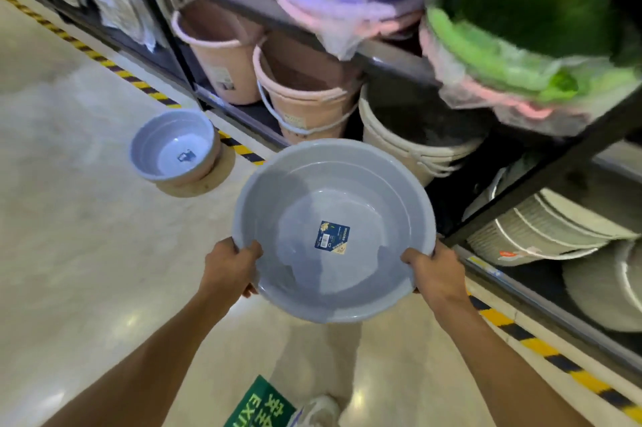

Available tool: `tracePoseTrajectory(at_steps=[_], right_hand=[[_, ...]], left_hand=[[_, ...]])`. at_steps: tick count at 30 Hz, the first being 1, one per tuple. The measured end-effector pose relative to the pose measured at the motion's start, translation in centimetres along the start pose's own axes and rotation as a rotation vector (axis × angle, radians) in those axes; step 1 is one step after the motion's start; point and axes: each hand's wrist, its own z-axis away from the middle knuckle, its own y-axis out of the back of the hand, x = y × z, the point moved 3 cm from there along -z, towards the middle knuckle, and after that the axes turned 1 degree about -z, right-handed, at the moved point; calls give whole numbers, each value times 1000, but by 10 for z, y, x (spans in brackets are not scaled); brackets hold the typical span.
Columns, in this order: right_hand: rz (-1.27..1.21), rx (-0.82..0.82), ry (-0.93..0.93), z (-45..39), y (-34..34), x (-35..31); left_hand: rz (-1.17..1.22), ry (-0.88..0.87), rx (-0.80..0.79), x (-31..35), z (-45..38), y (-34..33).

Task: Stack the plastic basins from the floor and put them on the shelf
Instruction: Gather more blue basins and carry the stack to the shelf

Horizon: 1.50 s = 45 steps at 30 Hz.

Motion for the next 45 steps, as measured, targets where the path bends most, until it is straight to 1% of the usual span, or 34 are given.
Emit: tracePoseTrajectory(at_steps=[5, 9, 12, 15, 17, 20, 23, 28, 34, 40, 45], right_hand=[[45, -111, 70, 88, 34, -157], [63, -156, 104, 137, 38, -260], [57, -196, 155, 165, 23, -321], [35, -205, 216, 182, -4, -372], [40, -208, 221, 189, -27, -398], [72, -226, 197, 197, -66, -427], [55, -236, 214, 200, -106, -452], [70, -226, 220, 190, -157, -482], [102, -257, 169, 155, -218, -502], [93, -248, 167, 78, -294, -521], [139, -289, 135, 19, -364, -527]], left_hand=[[107, 8, 79, 94, 96, 136], [152, 3, 131, 149, 139, 223], [163, -15, 186, 173, 151, 279], [179, -30, 236, 187, 143, 327], [169, -32, 254, 190, 131, 357], [151, -27, 250, 189, 109, 400], [142, -22, 247, 185, 78, 438], [125, -21, 218, 180, 29, 475], [107, -4, 193, 178, -42, 495], [123, 35, 187, 178, -148, 495], [88, 46, 197, 179, -240, 499]])
